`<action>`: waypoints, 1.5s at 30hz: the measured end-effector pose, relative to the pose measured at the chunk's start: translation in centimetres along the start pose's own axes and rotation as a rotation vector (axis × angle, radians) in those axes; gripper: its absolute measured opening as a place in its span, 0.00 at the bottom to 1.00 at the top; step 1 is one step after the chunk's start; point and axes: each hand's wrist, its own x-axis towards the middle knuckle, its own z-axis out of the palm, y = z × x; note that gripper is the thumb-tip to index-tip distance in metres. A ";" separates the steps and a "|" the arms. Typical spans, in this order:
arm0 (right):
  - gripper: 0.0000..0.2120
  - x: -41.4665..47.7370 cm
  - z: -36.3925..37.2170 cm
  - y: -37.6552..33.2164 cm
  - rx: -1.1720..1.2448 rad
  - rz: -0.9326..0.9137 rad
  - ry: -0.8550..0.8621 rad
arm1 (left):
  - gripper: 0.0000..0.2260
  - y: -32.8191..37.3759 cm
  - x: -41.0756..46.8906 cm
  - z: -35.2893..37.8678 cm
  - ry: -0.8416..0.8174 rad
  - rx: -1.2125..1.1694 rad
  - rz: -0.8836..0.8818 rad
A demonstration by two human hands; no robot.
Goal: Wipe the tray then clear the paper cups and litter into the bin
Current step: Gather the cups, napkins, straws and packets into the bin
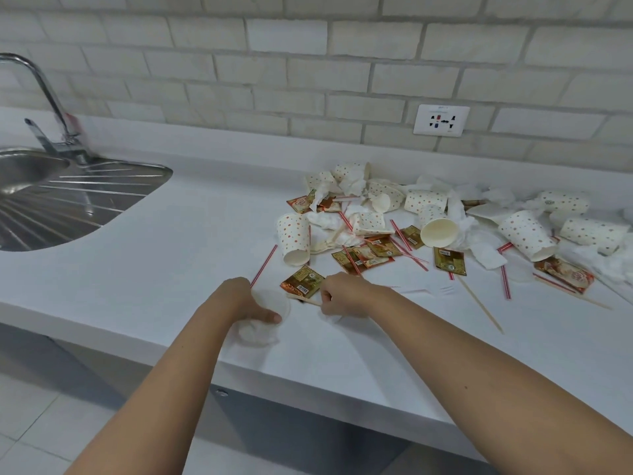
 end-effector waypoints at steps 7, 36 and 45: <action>0.04 -1.7 0.0 1.5 0.221 -0.009 0.041 | 0.29 0.7 0.3 -1.1 -0.001 -0.047 0.043; 0.14 -40.7 8.2 22.9 0.987 0.543 0.534 | 0.08 31.5 -22.9 18.3 -0.161 -0.321 1.027; 0.11 -50.2 18.4 26.0 1.006 0.901 0.569 | 0.12 34.3 -26.9 28.6 -0.334 -0.093 1.024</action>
